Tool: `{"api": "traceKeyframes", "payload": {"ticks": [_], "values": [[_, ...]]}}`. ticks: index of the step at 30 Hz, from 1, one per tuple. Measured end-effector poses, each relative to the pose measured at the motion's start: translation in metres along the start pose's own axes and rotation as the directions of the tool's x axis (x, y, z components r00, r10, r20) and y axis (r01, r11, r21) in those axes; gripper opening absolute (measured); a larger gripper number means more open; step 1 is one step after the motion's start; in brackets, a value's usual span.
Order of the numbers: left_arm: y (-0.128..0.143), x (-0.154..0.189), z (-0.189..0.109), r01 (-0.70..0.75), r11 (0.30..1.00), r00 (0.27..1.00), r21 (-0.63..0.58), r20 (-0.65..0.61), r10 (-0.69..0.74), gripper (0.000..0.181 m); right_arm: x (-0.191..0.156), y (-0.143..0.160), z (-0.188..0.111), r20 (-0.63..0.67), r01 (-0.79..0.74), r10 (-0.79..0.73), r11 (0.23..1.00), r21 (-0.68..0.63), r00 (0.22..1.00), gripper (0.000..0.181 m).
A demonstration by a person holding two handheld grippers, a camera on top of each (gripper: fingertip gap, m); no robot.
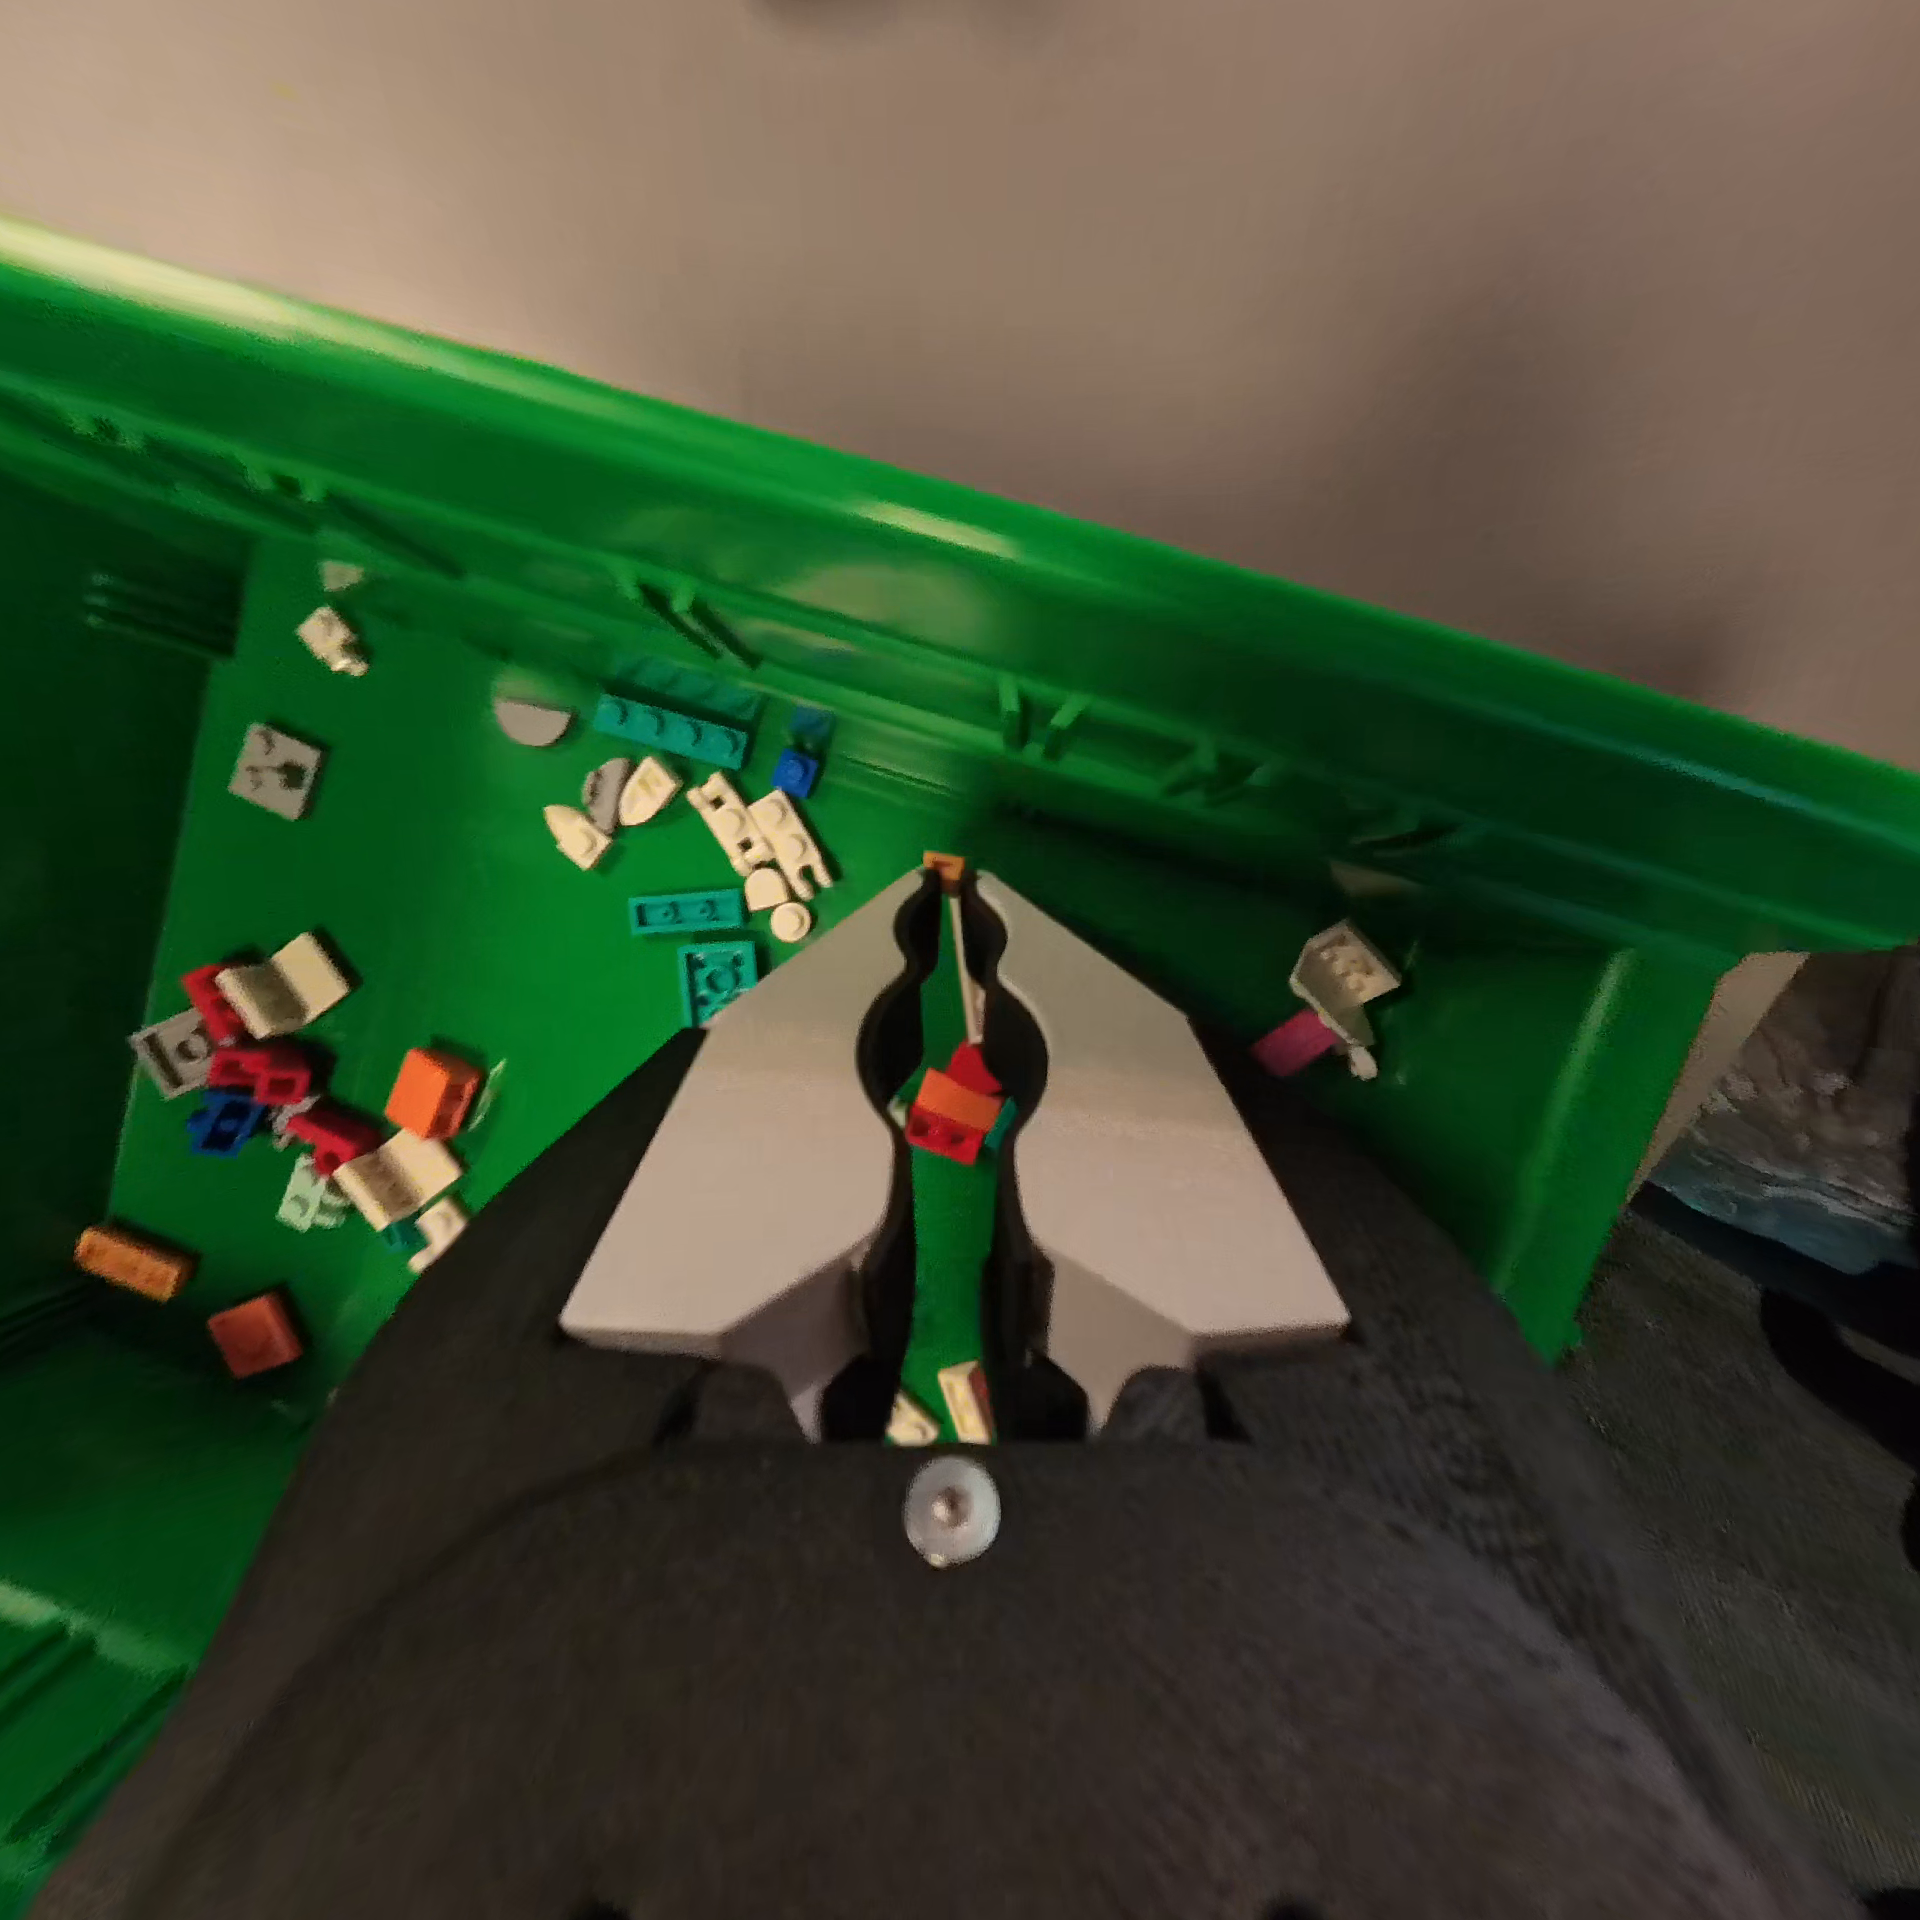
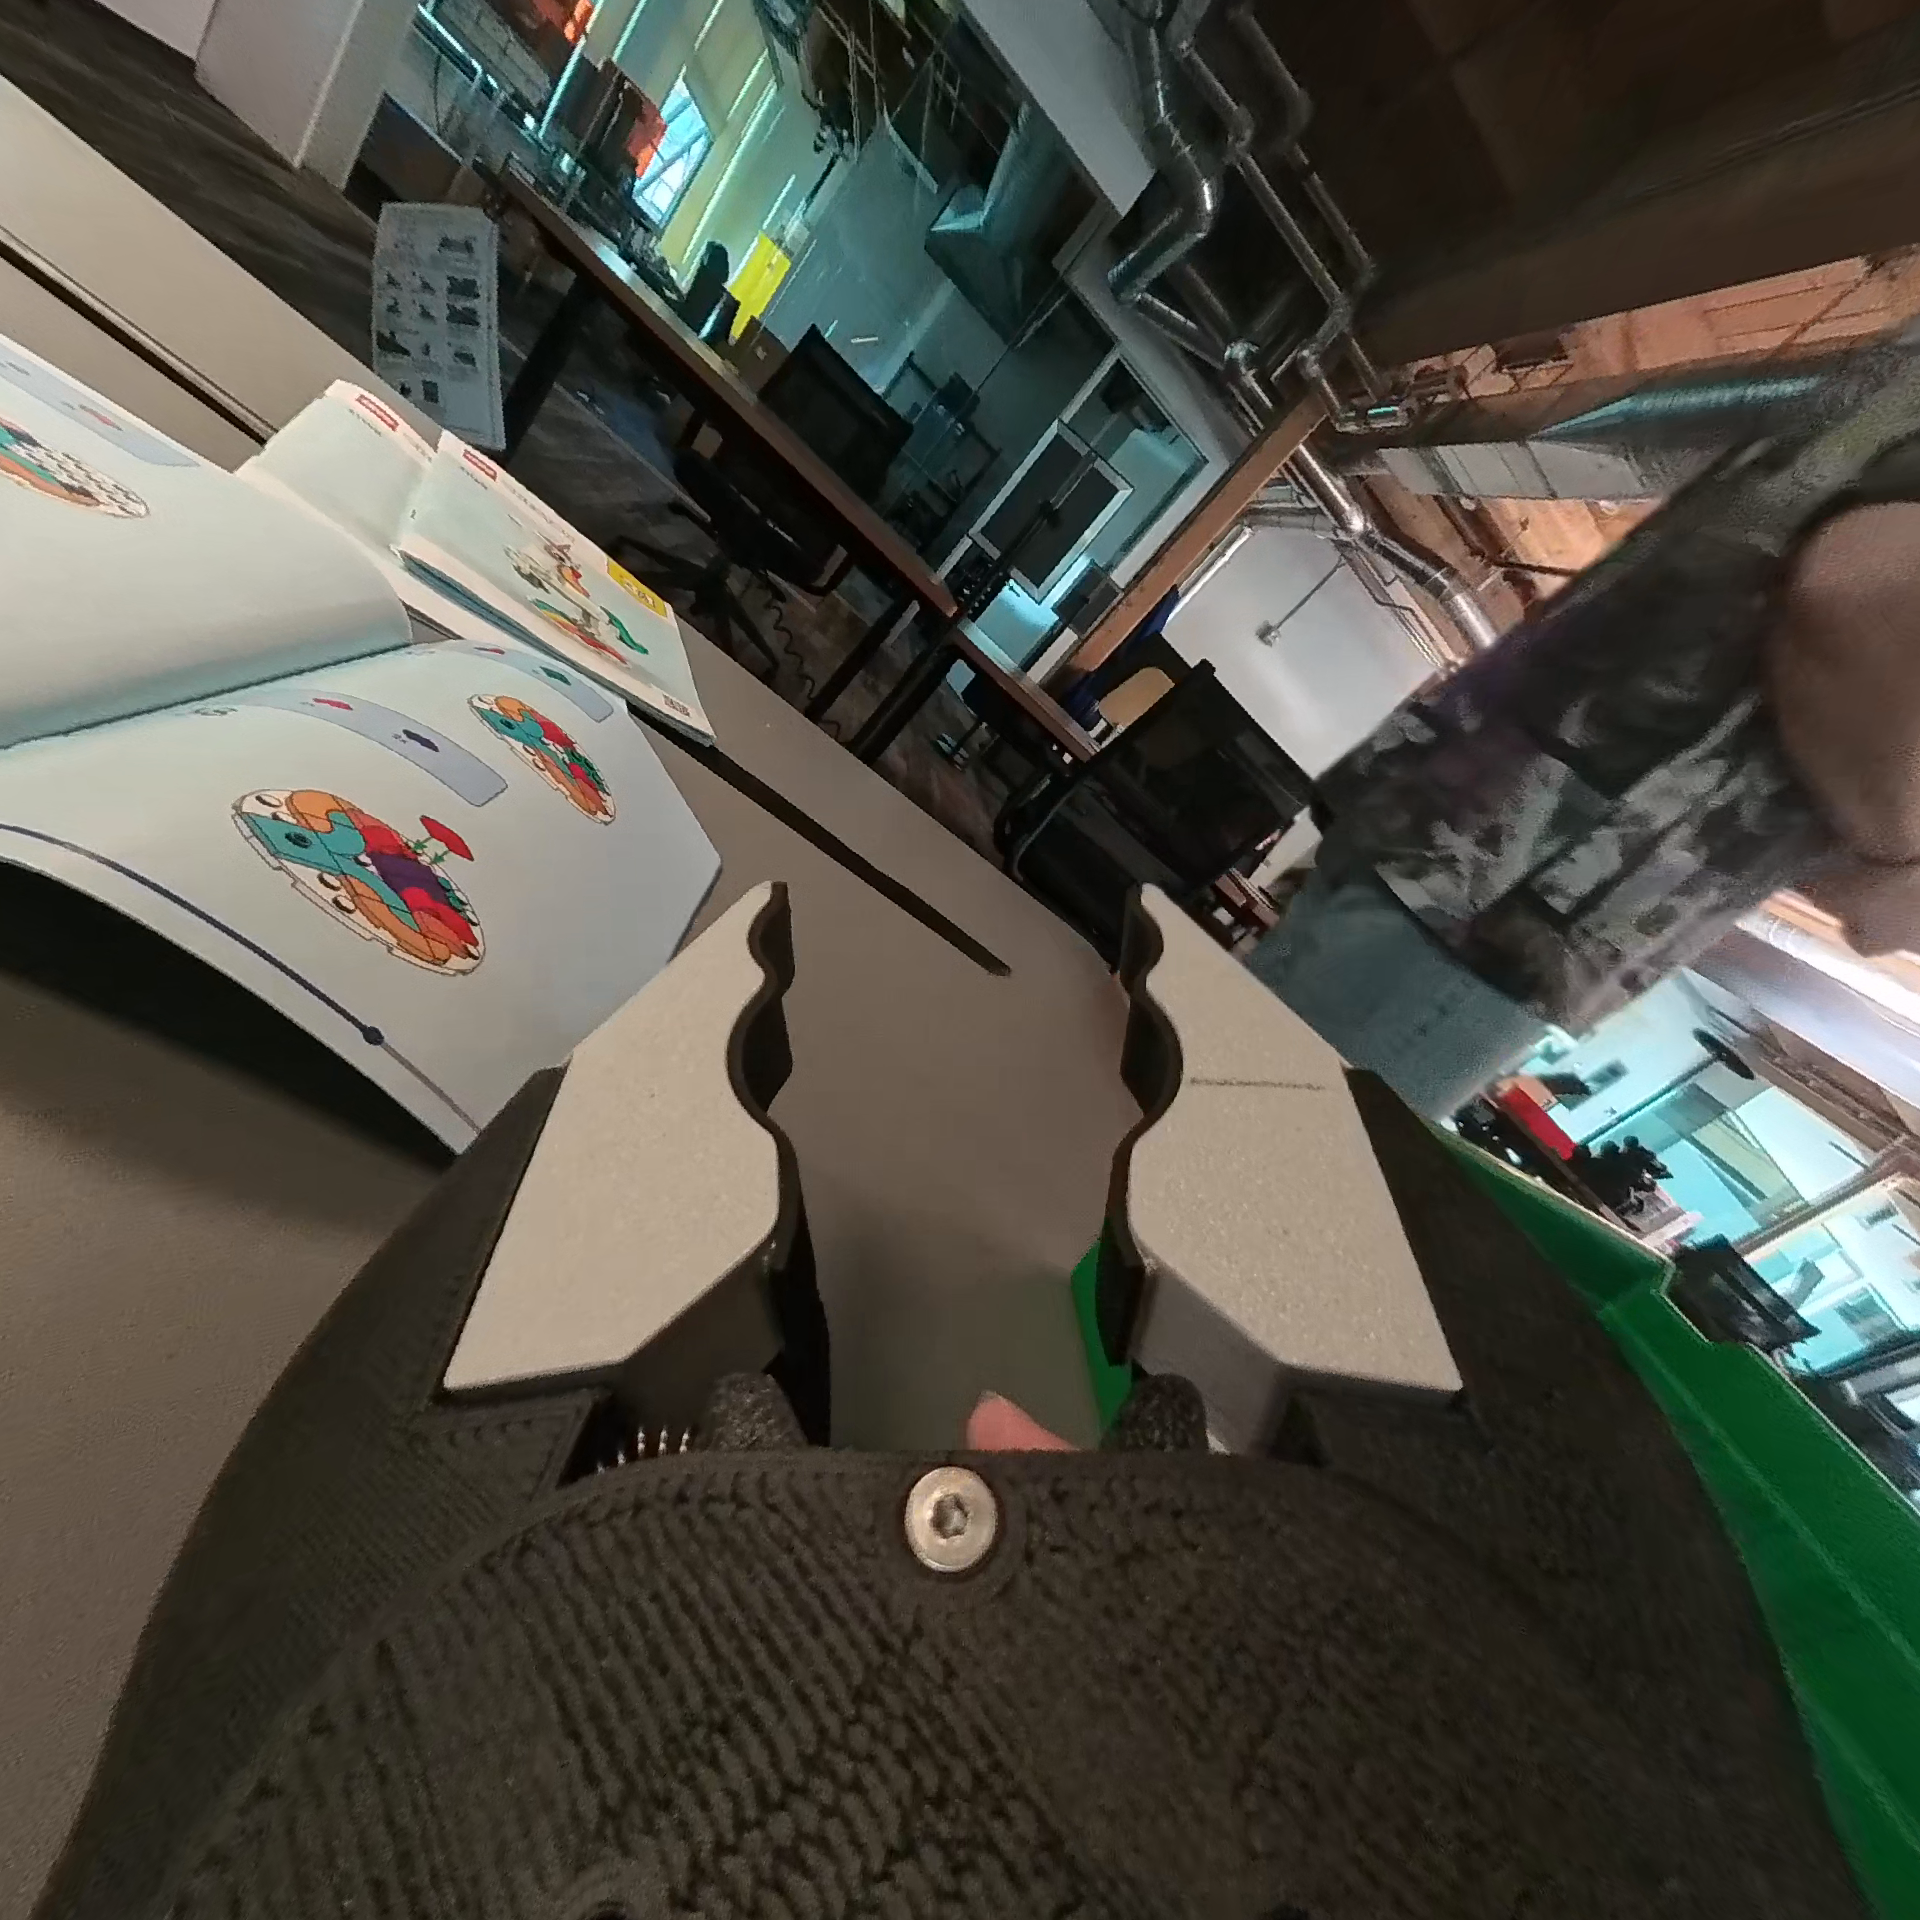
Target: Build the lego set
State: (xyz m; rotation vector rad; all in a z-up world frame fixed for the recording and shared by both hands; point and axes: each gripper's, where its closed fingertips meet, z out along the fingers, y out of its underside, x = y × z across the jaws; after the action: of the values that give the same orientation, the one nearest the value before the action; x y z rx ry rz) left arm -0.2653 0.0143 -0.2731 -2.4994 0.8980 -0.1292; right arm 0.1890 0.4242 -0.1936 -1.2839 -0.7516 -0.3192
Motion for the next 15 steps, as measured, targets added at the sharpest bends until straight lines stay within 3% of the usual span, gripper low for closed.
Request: {"api": "traceKeyframes", "payload": {"ticks": [8,12,15], "values": [[-0.033,-0.022,-0.052,-0.004,0.998,0.982,0.062,0.191,-0.008,0.003,-0.006,-0.018,-0.004,0.039,-0.022,0.018,0.995,0.097,0.999,0.062],[-0.073,-0.018,-0.072,-0.063,0.995,0.97,0.073,0.239,0.043,0.002,-0.01,-0.029,-0.007,0.077,-0.056,0.044,0.985,0.163,0.996,0.062],[-0.115,0.007,-0.07,-0.161,0.984,0.966,0.081,0.218,0.14,0.002,-0.011,-0.038,-0.009,0.105,-0.105,0.084,0.971,0.216,0.991,0.062]]}}
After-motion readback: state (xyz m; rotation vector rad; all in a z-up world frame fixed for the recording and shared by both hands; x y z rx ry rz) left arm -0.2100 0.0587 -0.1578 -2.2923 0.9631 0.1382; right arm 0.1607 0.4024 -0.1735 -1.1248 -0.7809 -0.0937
